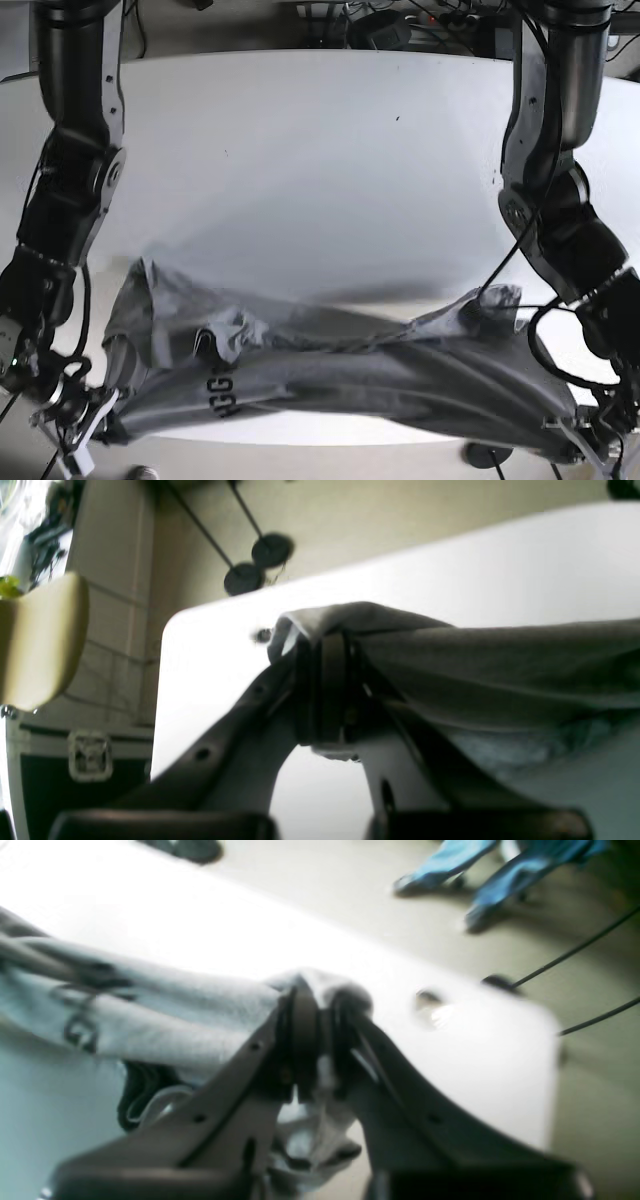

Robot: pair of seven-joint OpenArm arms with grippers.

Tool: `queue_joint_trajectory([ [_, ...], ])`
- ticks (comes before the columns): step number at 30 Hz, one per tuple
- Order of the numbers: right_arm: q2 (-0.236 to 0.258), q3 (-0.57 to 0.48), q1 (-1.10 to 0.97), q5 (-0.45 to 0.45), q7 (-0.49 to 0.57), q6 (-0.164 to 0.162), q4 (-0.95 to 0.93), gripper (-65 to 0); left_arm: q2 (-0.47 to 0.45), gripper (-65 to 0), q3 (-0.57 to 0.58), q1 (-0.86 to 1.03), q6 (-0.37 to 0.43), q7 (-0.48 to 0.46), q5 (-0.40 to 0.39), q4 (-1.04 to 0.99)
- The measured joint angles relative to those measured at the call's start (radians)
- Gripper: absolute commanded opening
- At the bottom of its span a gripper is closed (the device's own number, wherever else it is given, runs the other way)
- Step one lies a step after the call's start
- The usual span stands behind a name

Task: Fold the T-shirt properly
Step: 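Lift the shirt with both grippers and flip it over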

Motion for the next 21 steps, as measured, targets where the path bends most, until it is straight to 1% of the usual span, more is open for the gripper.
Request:
queue_joint_trajectory([
  [1, 0.021, -0.03, 0.104, 0.014, 0.009, 0.001, -0.04, -62.9, -0.004, -64.3, 0.0, -0.093, 0.0, -0.048, -0.001, -0.087],
  [2, 0.031, -0.045, 0.164, 0.015, 0.019, 0.0, -0.054, -62.9, -0.01, -64.3, 0.001, -0.143, 0.0, -0.087, -0.006, -0.14],
  [4, 0.037, -0.05, 0.248, 0.019, 0.018, 0.0, -0.056, -62.9, -0.031, -64.3, 0.006, -0.176, 0.0, -0.145, -0.029, -0.217],
  [6, 0.042, -0.05, 0.269, 0.027, 0.01, 0.0, -0.055, -62.9, -0.048, -64.3, 0.001, -0.142, 0.0, -0.108, -0.004, -0.258],
  [8, 0.04, -0.048, 0.231, 0.023, -0.011, 0.0, -0.055, -62.9, -0.052, -64.3, -0.003, -0.113, 0.0, -0.082, 0.007, -0.261],
  [10, 0.027, -0.006, 0.145, 0.027, -0.045, 0.003, -0.013, -62.9, -0.059, -64.3, -0.003, -0.11, -0.001, -0.084, 0.002, -0.221],
  [11, 0.022, 0.046, 0.045, 0.032, -0.051, 0.004, 0.054, -62.9, -0.075, -64.3, 0.002, -0.082, -0.001, -0.125, -0.032, -0.153],
  [12, 0.025, 0.07, -0.027, 0.029, -0.063, 0.004, 0.105, -62.9, -0.085, -64.3, 0.001, -0.046, -0.001, -0.146, -0.045, -0.111],
  [13, 0.03, 0.08, -0.098, 0.02, -0.066, 0.002, 0.147, -62.9, -0.096, -64.3, -0.002, 0.004, -0.001, -0.143, -0.042, -0.074],
  [15, 0.027, 0.082, -0.236, 0.035, -0.066, -0.001, 0.216, -62.9, -0.098, -64.4, -0.009, 0.147, 0.0, -0.119, -0.018, -0.021],
  [16, 0.011, 0.097, -0.306, 0.07, -0.059, -0.002, 0.251, -62.9, -0.09, -64.4, -0.014, 0.227, -0.001, -0.104, -0.015, 0.007],
  [17, -0.017, 0.135, -0.417, 0.145, -0.05, 0.003, 0.293, -62.9, -0.076, -64.4, -0.04, 0.339, -0.001, -0.103, -0.038, 0.056],
  [18, -0.037, 0.163, -0.528, 0.165, -0.044, 0.006, 0.316, -62.9, -0.076, -64.4, -0.07, 0.438, -0.003, -0.106, -0.069, 0.109],
  [20, -0.051, 0.192, -0.66, 0.154, -0.045, -0.003, 0.327, -62.9, -0.088, -64.4, -0.113, 0.552, 0.0, -0.11, -0.086, 0.167],
  [21, -0.055, 0.198, -0.719, 0.146, -0.025, -0.009, 0.336, -62.9, -0.09, -64.4, -0.127, 0.606, 0.0, -0.112, -0.102, 0.186],
])
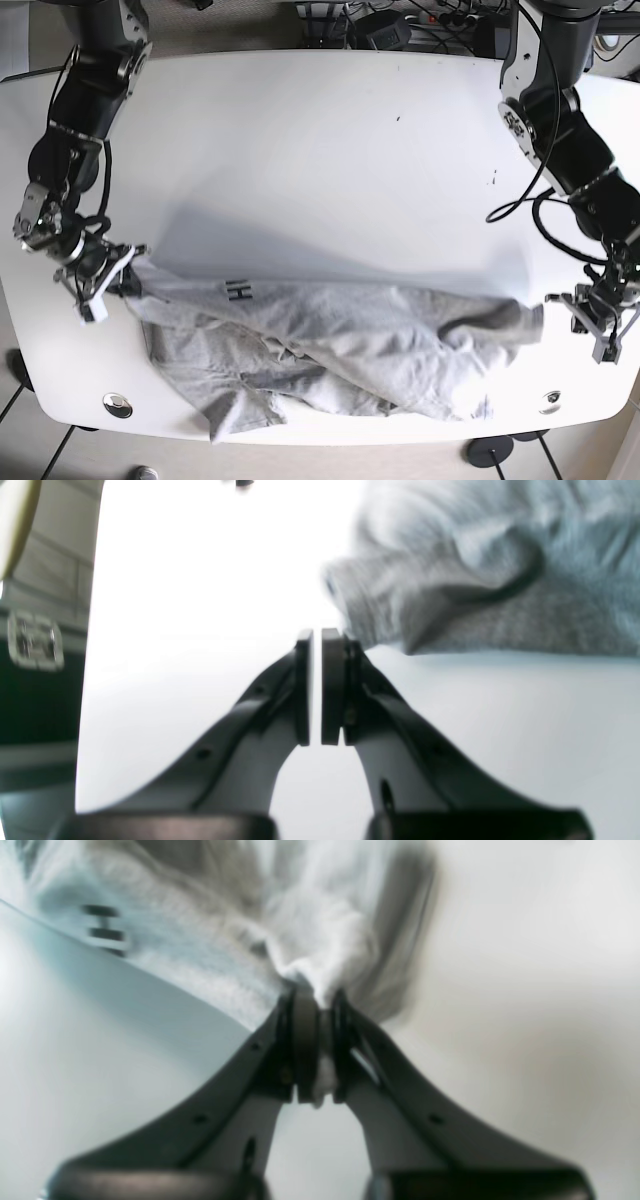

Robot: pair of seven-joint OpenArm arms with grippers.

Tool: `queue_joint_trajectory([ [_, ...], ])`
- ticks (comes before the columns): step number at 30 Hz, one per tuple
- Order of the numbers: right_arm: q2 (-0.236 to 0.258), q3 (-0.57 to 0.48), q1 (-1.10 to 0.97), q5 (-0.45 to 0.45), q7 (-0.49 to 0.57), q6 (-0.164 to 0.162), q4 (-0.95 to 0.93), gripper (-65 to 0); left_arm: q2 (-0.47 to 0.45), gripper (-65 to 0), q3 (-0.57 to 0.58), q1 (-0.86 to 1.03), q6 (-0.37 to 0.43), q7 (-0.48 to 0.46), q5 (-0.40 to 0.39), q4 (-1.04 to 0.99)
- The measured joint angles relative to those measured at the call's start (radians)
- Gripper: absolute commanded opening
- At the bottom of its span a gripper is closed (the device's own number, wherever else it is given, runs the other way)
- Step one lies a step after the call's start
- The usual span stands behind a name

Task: Fold the T-shirt properly
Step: 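Lift the shirt with both grippers and flip it over, then pull the shirt edges apart with both grippers to flatten it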

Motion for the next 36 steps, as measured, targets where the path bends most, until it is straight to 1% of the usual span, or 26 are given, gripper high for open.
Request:
queue_joint_trajectory([
  [2, -0.027, 0.0, -0.13, 0.006, 0.027, 0.002, 0.063, -62.9, 0.01, -64.4, -0.044, 0.146, -0.001, -0.002, -0.058, 0.049],
  [4, -0.052, -0.003, -0.215, 0.023, 0.04, 0.002, 0.108, -62.9, 0.014, -64.4, -0.086, 0.258, -0.001, 0.002, -0.086, 0.092],
  [5, -0.058, 0.001, -0.273, 0.019, 0.037, 0.008, 0.138, -62.9, 0.012, -64.4, -0.107, 0.32, 0.0, 0.005, -0.097, 0.119],
  [7, -0.079, 0.041, -0.345, 0.019, 0.037, 0.005, 0.187, -62.9, 0.006, -64.3, -0.11, 0.387, 0.0, 0.001, -0.135, 0.16],
  [8, -0.083, 0.044, -0.358, 0.018, 0.036, 0.006, 0.191, -62.9, 0.009, -64.0, -0.108, 0.399, 0.0, -0.003, -0.147, 0.169],
  [10, -0.087, 0.043, -0.361, 0.019, 0.037, 0.005, 0.192, -62.9, 0.015, -62.6, -0.106, 0.401, -0.001, -0.002, -0.146, 0.168],
  [11, -0.087, 0.043, -0.359, 0.019, 0.038, 0.005, 0.194, -62.9, 0.014, -58.6, -0.104, 0.397, -0.001, -0.003, -0.149, 0.168],
  [14, -0.086, 0.043, -0.355, 0.019, 0.039, 0.006, 0.195, -62.9, 0.021, -31.4, -0.101, 0.307, 0.0, 0.002, -0.134, 0.148],
  [15, -0.086, 0.043, -0.354, 0.019, 0.039, 0.006, 0.195, -62.9, 0.027, -20.8, -0.081, 0.235, 0.003, -0.018, -0.14, 0.092],
  [16, -0.087, 0.043, -0.352, 0.019, 0.039, 0.005, 0.195, -62.9, 0.029, -17.4, -0.056, 0.19, 0.003, -0.037, -0.141, 0.038],
  [17, -0.09, 0.043, -0.352, 0.019, 0.04, 0.005, 0.195, -62.9, 0.028, -17.8, -0.018, 0.14, 0.003, -0.105, -0.142, -0.047],
  [19, -0.092, 0.043, -0.352, 0.019, 0.039, 0.005, 0.195, -62.9, -0.001, -17.5, 0.082, 0.063, 0.081, -0.303, -0.147, -0.242],
  [20, -0.092, 0.044, -0.352, 0.019, 0.039, 0.005, 0.195, -62.9, -0.014, -17.5, 0.116, 0.037, 0.09, -0.349, -0.146, -0.318],
  [21, -0.094, 0.043, -0.351, 0.019, 0.039, 0.005, 0.195, -62.9, -0.029, -17.5, 0.161, -0.001, 0.109, -0.417, -0.143, -0.433],
  [23, -0.107, 0.045, -0.35, 0.019, 0.039, 0.005, 0.195, -62.9, -0.042, -17.5, 0.202, -0.055, 0.166, -0.516, -0.14, -0.589],
  [24, -0.116, 0.044, -0.35, 0.019, 0.039, 0.006, 0.195, -62.9, -0.055, -17.4, 0.233, -0.087, 0.193, -0.596, -0.141, -0.687],
  [26, -0.119, 0.045, -0.35, 0.019, 0.039, 0.006, 0.195, -62.9, -0.074, -17.4, 0.28, -0.116, 0.242, -0.688, -0.144, -0.781],
  [27, -0.119, 0.045, -0.35, 0.019, 0.039, 0.005, 0.195, -62.9, -0.08, -17.4, 0.308, -0.121, 0.266, -0.72, -0.144, -0.811],
  [28, -0.12, 0.045, -0.349, 0.019, 0.039, 0.005, 0.195, -62.9, -0.088, -17.4, 0.34, -0.123, 0.27, -0.739, -0.145, -0.827],
  [30, -0.132, 0.046, -0.35, 0.019, 0.04, 0.005, 0.195, -62.9, -0.1, -17.4, 0.396, -0.124, 0.27, -0.74, -0.145, -0.854],
  [33, -0.141, 0.046, -0.349, 0.019, 0.038, 0.005, 0.195, -62.9, -0.103, -17.4, 0.404, -0.126, 0.27, -0.754, -0.145, -0.871],
  [36, -0.141, 0.046, -0.35, 0.019, 0.039, 0.005, 0.195, -62.9, -0.103, -17.6, 0.404, -0.126, 0.27, -0.754, -0.145, -0.872],
])
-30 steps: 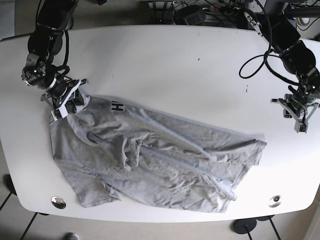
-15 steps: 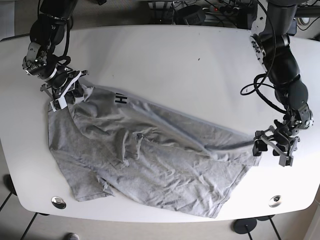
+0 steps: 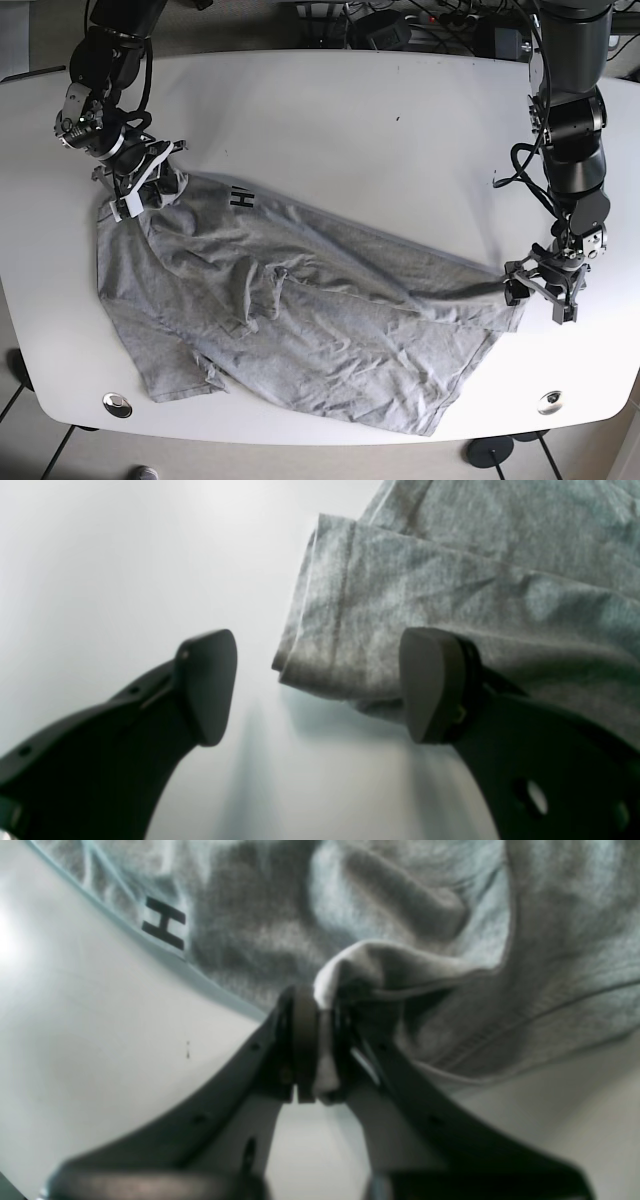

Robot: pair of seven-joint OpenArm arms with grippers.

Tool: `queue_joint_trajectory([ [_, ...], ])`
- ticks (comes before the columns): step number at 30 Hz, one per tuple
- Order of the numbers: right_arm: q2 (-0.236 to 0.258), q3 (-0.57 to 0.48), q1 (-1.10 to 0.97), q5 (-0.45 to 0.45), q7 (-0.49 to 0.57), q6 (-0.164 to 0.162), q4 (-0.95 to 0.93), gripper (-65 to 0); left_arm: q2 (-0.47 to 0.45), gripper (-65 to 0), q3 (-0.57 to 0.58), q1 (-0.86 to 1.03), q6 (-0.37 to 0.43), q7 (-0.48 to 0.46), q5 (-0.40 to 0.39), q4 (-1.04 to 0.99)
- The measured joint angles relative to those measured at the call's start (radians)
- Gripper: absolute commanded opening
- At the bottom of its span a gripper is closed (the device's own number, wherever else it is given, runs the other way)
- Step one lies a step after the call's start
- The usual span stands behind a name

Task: Fold the T-shirt properly
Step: 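Pull the shirt edges apart with both grippers to flatten it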

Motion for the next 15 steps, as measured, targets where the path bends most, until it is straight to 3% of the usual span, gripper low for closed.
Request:
queue_joint_trajectory([
  [7, 0.0, 0.022, 0.0, 0.001, 0.0, 0.0, 0.0, -62.9, 0.055, -19.4, 0.0, -0.011, 0.003, -0.043, -0.014, -0.077],
  [10, 0.003, 0.035, 0.0, 0.054, -0.002, 0.0, 0.0, -62.9, 0.077, -37.9, 0.0, -0.011, 0.003, -0.051, -0.014, -0.079],
  [12, 0.005, 0.035, 0.0, 0.059, 0.002, 0.0, 0.0, -62.9, 0.084, -55.8, 0.001, -0.009, 0.002, -0.051, -0.015, -0.077],
  [14, 0.005, 0.033, 0.0, 0.059, 0.0, 0.0, 0.0, -62.9, 0.081, -64.6, 0.0, -0.008, -0.004, -0.04, -0.015, -0.076],
  [15, 0.005, 0.033, 0.0, 0.059, 0.0, 0.0, 0.0, -62.9, 0.081, -64.6, 0.0, -0.008, -0.005, -0.039, -0.015, -0.076],
])
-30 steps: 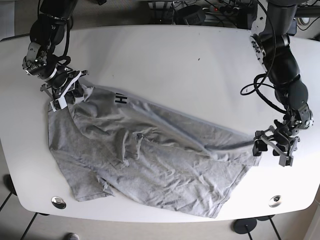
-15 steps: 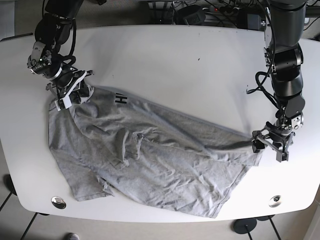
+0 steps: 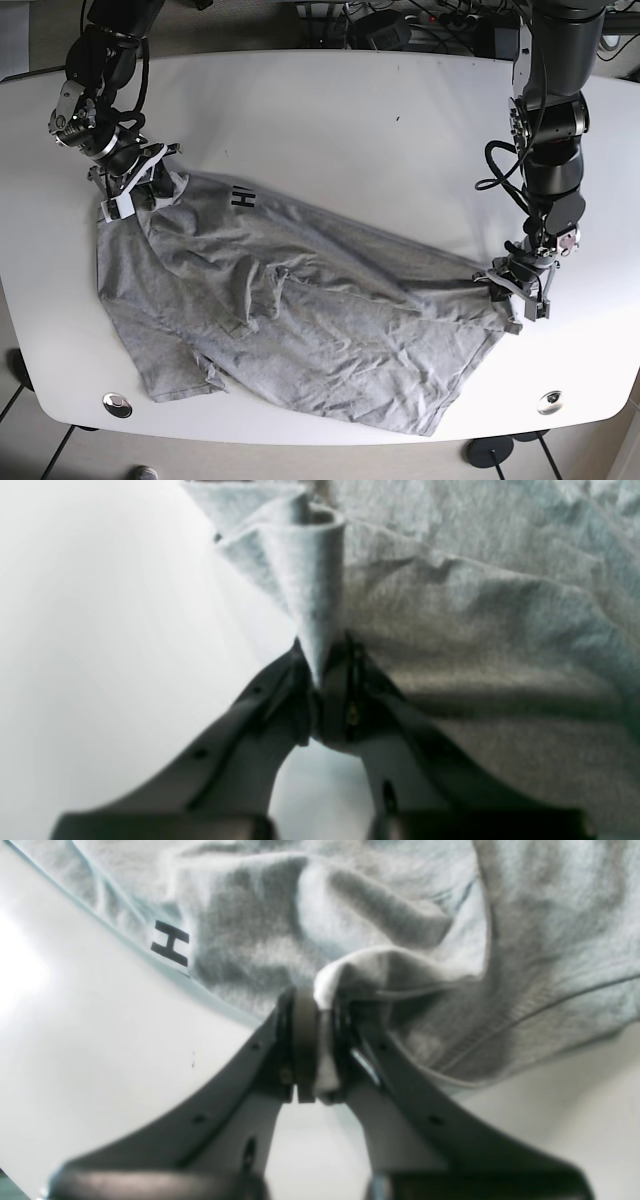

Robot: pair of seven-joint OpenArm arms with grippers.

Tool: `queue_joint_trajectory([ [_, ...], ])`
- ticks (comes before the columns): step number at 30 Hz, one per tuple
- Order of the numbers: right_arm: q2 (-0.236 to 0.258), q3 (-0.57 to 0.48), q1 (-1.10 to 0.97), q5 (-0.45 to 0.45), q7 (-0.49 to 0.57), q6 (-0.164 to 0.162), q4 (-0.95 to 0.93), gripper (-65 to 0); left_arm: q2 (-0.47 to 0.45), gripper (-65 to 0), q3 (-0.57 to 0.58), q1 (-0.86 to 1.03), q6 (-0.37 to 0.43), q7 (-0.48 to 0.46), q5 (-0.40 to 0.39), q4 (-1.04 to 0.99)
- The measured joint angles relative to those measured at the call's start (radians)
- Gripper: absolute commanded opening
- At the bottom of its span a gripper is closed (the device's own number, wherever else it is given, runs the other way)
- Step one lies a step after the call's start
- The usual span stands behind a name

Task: Fold the T-shirt properly
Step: 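Pull the shirt edges apart with both grippers to flatten it, then hold the shirt edge taut with both grippers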

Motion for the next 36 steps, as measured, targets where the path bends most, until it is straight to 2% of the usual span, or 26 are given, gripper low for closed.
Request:
queue_joint_trajectory([
  [1, 0.0, 0.0, 0.003, -0.003, -0.002, 0.0, 0.0, -62.9, 0.0, -64.6, 0.0, 0.0, 0.0, 0.007, 0.0, 0.006],
  [3, -0.003, -0.001, 0.013, -0.002, 0.0, 0.0, 0.0, -62.9, -0.022, -64.6, 0.0, 0.019, -0.011, 0.078, 0.003, 0.062],
  [6, -0.002, 0.0, 0.013, -0.003, -0.002, 0.0, 0.0, -62.9, -0.053, -64.6, -0.048, 0.147, -0.015, 0.152, -0.035, 0.249],
  [8, -0.002, 0.0, 0.011, -0.002, -0.003, 0.0, 0.0, -62.9, -0.048, -64.6, -0.146, 0.276, -0.05, 0.269, -0.041, 0.436],
  [13, 0.0, 0.001, -0.033, 0.006, -0.006, 0.0, 0.001, -62.9, -0.039, -64.7, -0.323, 0.495, -0.087, 0.44, -0.041, 0.779],
  [17, 0.0, -0.001, -0.108, 0.019, -0.002, 0.001, 0.08, -62.9, -0.002, -64.7, -0.427, 0.653, -0.092, 0.5, -0.042, 0.984],
  [22, 0.0, 0.0, -0.197, 0.021, -0.04, 0.001, 0.125, -62.9, 0.06, -64.7, -0.578, 0.798, -0.186, 0.607, -0.04, 1.175],
  [25, -0.003, -0.001, -0.248, 0.021, -0.056, 0.001, 0.146, -62.9, 0.08, -64.7, -0.641, 0.864, -0.243, 0.627, -0.042, 1.246],
  [29, -0.003, -0.001, -0.321, 0.022, -0.056, 0.004, 0.175, -62.9, 0.119, -64.4, -0.741, 0.917, -0.271, 0.711, -0.049, 1.307],
  [30, -0.003, -0.001, -0.326, 0.024, -0.056, 0.004, 0.175, -62.9, 0.126, -61.9, -0.769, 0.929, -0.271, 0.726, -0.048, 1.31],
  [31, -0.003, -0.001, -0.328, 0.023, -0.056, 0.004, 0.175, -62.9, 0.125, -56.4, -0.776, 0.936, -0.271, 0.743, -0.048, 1.31],
  [34, -0.002, -0.001, -0.334, 0.021, -0.056, 0.003, 0.175, -62.9, 0.125, -31.8, -0.809, 0.938, -0.27, 0.774, -0.044, 1.31],
  [35, -0.002, -0.001, -0.336, 0.02, -0.056, 0.003, 0.175, -62.9, 0.124, -24.7, -0.832, 0.938, -0.27, 0.789, -0.053, 1.312],
  [36, 0.001, 0.0, -0.34, 0.02, -0.057, 0.003, 0.175, -62.9, 0.122, -20.6, -0.854, 0.939, -0.27, 0.821, -0.057, 1.315],
])
